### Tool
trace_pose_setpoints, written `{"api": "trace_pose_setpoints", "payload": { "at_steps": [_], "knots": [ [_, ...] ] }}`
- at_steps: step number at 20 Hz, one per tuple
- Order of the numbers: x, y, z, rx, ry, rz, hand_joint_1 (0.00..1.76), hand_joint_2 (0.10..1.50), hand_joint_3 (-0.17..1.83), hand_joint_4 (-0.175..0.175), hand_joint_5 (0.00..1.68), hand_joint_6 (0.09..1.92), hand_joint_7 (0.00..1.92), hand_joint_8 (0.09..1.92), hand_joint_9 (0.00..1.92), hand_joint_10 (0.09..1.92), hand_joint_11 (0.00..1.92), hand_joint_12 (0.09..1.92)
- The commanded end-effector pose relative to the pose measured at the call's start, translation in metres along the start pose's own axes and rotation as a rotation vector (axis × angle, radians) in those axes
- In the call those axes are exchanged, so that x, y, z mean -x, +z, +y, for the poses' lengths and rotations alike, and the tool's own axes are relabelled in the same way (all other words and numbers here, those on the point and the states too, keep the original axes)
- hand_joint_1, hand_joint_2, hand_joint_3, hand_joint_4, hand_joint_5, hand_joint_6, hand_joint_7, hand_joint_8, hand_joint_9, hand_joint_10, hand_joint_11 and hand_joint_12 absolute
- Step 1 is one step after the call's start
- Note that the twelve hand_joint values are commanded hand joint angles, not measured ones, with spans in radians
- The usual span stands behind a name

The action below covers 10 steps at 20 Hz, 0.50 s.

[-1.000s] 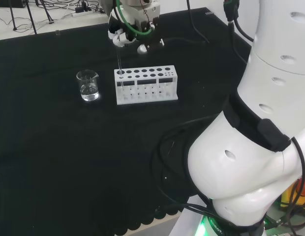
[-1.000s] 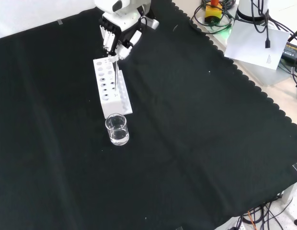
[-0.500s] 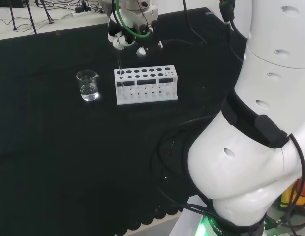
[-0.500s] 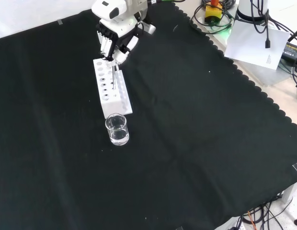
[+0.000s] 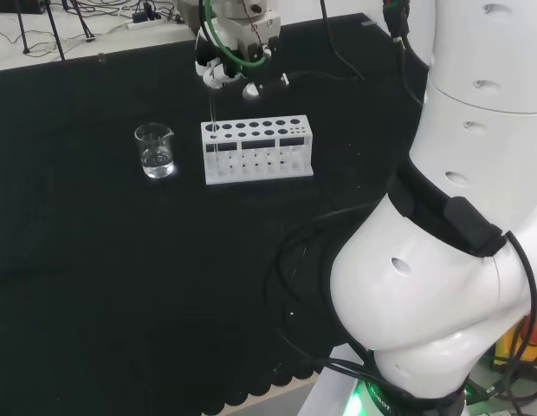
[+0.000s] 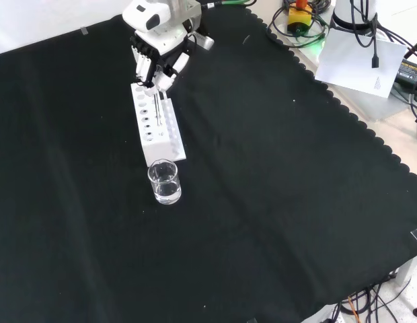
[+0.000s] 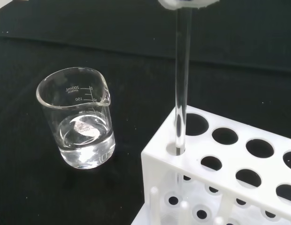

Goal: Put the glass rod back on the white test tube rack.

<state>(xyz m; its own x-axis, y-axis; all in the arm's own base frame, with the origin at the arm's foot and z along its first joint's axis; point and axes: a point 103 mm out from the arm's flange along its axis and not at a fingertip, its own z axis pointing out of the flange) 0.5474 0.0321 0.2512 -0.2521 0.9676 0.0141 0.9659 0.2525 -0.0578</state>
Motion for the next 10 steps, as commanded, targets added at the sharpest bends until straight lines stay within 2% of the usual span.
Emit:
{"api": "trace_pose_setpoints", "payload": {
  "at_steps": [1, 7, 10],
  "knots": [
    [0.0016, 0.0036, 0.0009, -0.021, 0.0, 0.01, 1.3, 1.07, 0.0, -0.175, 1.05, 0.59, 1.13, 1.07, 1.53, 0.95, 1.59, 0.86],
    [0.0046, 0.0055, 0.004, -0.054, 0.0, 0.017, 1.3, 1.07, 0.0, -0.175, 1.05, 0.59, 1.13, 1.07, 1.54, 0.95, 1.59, 0.86],
    [0.0054, 0.007, 0.0044, -0.067, 0.0, 0.022, 1.3, 1.05, -0.01, -0.175, 1.09, 0.55, 1.18, 0.97, 1.57, 0.92, 1.62, 0.82]
  ]
}}
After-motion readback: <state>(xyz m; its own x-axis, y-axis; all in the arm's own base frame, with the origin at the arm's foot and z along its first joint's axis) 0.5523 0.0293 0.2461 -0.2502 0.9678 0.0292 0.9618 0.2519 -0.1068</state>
